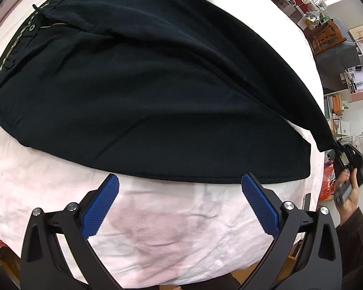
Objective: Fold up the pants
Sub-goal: 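Lift the leg hems with the right gripper and fold toward the waistband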
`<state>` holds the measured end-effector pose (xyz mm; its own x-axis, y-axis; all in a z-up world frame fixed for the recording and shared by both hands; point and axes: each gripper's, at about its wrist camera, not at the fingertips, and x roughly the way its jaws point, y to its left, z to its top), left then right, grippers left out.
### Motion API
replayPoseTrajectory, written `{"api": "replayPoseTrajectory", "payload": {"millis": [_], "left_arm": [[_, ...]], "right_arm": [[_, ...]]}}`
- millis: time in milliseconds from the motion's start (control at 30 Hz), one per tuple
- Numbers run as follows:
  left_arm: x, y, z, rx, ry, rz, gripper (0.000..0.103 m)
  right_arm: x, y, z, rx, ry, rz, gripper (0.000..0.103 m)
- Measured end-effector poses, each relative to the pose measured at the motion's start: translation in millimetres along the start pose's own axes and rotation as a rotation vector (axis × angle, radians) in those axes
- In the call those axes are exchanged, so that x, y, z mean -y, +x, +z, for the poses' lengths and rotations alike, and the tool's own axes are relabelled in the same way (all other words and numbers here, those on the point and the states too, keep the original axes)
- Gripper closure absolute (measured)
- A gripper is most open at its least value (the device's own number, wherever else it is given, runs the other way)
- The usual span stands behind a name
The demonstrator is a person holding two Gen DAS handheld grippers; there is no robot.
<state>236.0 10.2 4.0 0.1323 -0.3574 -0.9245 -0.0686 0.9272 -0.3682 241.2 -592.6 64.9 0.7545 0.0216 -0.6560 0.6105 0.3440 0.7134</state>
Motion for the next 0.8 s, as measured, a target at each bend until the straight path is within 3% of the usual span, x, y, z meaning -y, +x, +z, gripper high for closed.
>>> {"api": "replayPoseTrajectory", "payload": {"millis": [133,233,367,433,500,567,633,700,800], "left_arm": [[7.5,5.8,-1.2,-0.006,0.007,-0.014,0.002],[9.5,5.6,0.2,-0.007,0.018,-0.016,0.002],[5.5,2.4,5.1,0.001,0.026,-0.003,0.002],[2.1,1.1,9.5,0.011,0.021,0.005,0.002],[-4.9,0.1,16.5,0.018,0.002,0.010,0.002],[-10.4,-2.1,24.8,0.042,-0.017,0.017,0.002],[-13.8,-5.3,34.7,0.069,-0.023,0.033,0.002],[-17.8,-7.3,50.4,0.100,-0.034,0.048,0.002],[-29.0,-12.5,83.0,0.150,-0.078,0.053,0.002]], "right_arm": [[57.0,16.1,-0.3,-0.077,0.088,-0.142,0.099],[113.8,32.4,-28.5,-0.163,0.210,-0.257,0.099],[131.2,32.3,-41.5,-0.170,0.288,-0.250,0.094],[124.1,27.7,-36.3,-0.213,0.250,-0.281,0.088],[110.3,20.6,-39.9,-0.222,0.204,-0.310,0.071],[87.4,9.4,-44.4,-0.209,0.121,-0.315,0.069],[50.0,15.1,-51.7,-0.231,0.021,-0.261,0.068],[16.8,33.4,-68.7,-0.308,-0.050,-0.189,0.066],[-35.9,79.4,-120.4,-0.492,-0.045,-0.001,0.062]]}}
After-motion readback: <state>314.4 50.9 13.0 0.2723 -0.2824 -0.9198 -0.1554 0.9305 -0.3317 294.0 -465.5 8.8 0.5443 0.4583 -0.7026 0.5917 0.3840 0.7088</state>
